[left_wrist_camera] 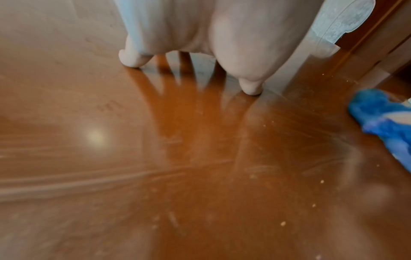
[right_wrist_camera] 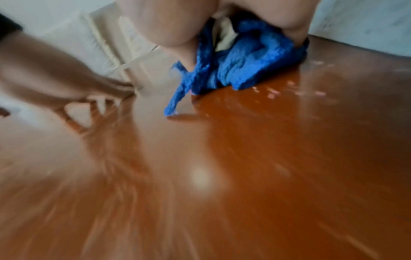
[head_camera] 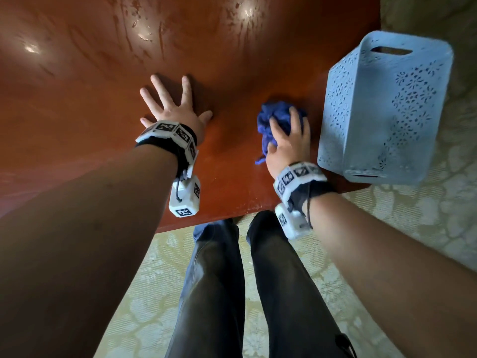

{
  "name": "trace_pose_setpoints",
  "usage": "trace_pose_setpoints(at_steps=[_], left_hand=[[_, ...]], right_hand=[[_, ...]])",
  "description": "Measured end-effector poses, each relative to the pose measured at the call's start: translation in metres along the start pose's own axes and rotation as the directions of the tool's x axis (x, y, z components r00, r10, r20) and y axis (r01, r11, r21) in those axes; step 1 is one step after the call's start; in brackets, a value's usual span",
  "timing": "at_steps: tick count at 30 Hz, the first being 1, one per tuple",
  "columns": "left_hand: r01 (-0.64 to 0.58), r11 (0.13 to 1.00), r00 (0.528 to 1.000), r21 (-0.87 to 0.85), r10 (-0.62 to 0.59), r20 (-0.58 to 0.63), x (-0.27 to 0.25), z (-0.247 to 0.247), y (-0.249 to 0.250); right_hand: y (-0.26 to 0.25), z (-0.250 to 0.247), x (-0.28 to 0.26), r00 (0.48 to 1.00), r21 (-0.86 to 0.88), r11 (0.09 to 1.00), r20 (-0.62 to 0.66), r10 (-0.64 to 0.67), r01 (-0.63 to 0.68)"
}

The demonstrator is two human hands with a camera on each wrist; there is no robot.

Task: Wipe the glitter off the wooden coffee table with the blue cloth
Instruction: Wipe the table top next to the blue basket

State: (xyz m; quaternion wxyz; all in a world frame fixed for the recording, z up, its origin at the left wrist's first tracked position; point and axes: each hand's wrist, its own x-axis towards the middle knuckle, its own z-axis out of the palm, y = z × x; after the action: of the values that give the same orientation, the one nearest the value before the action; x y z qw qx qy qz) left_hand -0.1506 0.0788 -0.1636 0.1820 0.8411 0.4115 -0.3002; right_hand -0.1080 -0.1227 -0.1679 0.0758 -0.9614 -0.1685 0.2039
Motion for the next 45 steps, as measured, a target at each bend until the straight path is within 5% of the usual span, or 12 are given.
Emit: trace_pose_setpoints(at_steps=[2,4,7,10,15,19,22,26,32,36,40,45], left_hand=[[-0.046,0.999,0.999,0.015,0.046,0.009,-0.001,0.002,-0.011],[-0.09,0.996,0.996,0.025,0.09,0.001,-0.004,0.006,-0.024],[-0.108,0.994,0.994,0.02,0.109,-0.022,-0.014,0.017,-0.046],[-0.062,0.998,0.997,0.007,0.062,-0.051,-0.03,0.032,-0.069],[0.062,0.996,0.996,-0.068,-0.066,-0.058,-0.065,0.063,-0.093],[0.127,0.987,0.989,-0.095,-0.133,-0.066,-0.088,0.087,-0.087],[0.146,0.986,0.983,-0.083,-0.154,-0.097,-0.09,0.095,-0.086],[0.175,0.982,0.976,-0.076,-0.183,-0.115,-0.098,0.107,-0.081],[0.259,0.956,0.954,-0.136,-0.275,-0.116,-0.106,0.115,-0.057],[0.283,0.948,0.95,-0.144,-0.298,-0.093,-0.11,0.117,-0.045],[0.279,0.95,0.952,-0.139,-0.293,-0.09,-0.109,0.118,-0.048],[0.273,0.95,0.951,-0.151,-0.29,-0.107,-0.11,0.118,-0.049]], right_hand=[[-0.017,0.0,0.014,1.0,0.002,1.0,0.01,-0.02,0.02],[-0.04,0.01,0.001,0.982,0.024,0.982,-0.024,-0.186,0.187],[-0.067,0.041,-0.056,0.906,0.04,0.906,0.043,-0.422,0.421],[-0.052,0.053,-0.111,0.845,0.042,0.859,0.164,-0.509,0.509],[0.043,0.026,-0.097,0.91,-0.045,0.912,0.096,-0.403,0.408],[0.028,0.019,-0.059,0.955,-0.077,0.952,0.013,-0.296,0.296],[-0.002,0.041,-0.086,0.9,-0.012,0.899,0.007,-0.437,0.437],[0.031,0.057,-0.135,0.826,-0.004,0.83,0.106,-0.554,0.557],[0.125,0.02,-0.108,0.926,-0.079,0.923,0.034,-0.375,0.376],[0.1,0.031,-0.119,0.935,-0.033,0.935,0.018,-0.353,0.353],[0.041,0.054,-0.142,0.839,0.068,0.844,0.089,-0.537,0.533],[0.046,0.041,-0.123,0.955,0.04,0.956,0.039,-0.293,0.292]])
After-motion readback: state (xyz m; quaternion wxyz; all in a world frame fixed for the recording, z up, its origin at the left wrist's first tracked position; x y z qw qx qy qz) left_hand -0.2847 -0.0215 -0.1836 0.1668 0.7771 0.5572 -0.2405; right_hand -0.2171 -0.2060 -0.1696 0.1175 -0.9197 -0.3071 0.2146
